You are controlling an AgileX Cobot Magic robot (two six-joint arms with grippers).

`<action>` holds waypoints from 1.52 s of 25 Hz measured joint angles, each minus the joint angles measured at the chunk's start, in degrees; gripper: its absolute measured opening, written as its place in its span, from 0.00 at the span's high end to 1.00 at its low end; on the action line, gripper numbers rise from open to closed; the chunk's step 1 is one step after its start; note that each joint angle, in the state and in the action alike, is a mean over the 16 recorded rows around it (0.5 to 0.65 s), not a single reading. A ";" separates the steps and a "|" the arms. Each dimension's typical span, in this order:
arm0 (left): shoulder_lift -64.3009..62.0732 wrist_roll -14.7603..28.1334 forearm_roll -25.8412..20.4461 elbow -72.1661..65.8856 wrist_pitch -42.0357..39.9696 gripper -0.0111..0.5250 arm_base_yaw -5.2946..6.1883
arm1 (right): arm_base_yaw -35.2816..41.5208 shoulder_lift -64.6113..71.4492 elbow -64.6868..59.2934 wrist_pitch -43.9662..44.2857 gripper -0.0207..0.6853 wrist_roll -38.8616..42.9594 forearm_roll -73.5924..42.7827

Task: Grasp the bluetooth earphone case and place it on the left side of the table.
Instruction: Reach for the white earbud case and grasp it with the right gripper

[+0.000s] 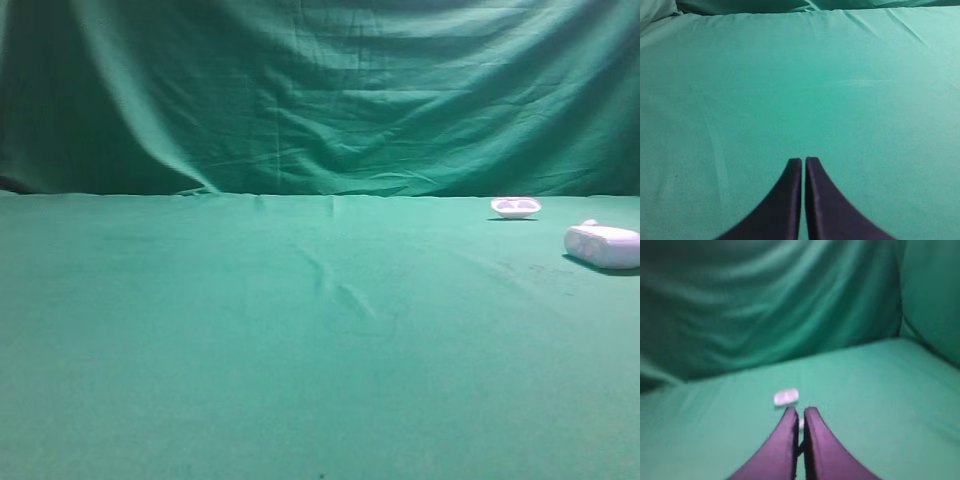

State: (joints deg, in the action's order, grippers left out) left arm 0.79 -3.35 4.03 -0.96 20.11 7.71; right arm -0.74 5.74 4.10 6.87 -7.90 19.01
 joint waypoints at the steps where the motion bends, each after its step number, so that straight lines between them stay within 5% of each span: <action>1: 0.00 0.00 0.00 0.00 0.00 0.98 0.00 | 0.00 1.65 1.24 1.40 0.97 0.01 0.56; 18: 0.00 0.00 0.00 0.00 0.00 0.98 0.00 | -2.09 38.45 23.28 29.30 0.97 -5.29 4.80; 29: 0.00 0.00 0.00 0.00 0.00 0.98 0.00 | -9.94 61.14 36.40 35.84 0.95 1.24 -9.97; 33: 0.00 0.00 0.00 0.00 0.00 0.98 0.00 | -12.65 68.88 40.61 35.53 0.86 6.58 -16.57; 38: 0.00 0.00 0.00 0.00 0.00 0.98 0.00 | -13.98 77.05 44.37 33.09 0.61 11.03 -21.76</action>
State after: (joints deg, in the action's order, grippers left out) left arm 0.79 -3.35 4.03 -0.96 20.11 7.71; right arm -14.73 82.79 48.47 39.97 3.13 -2.75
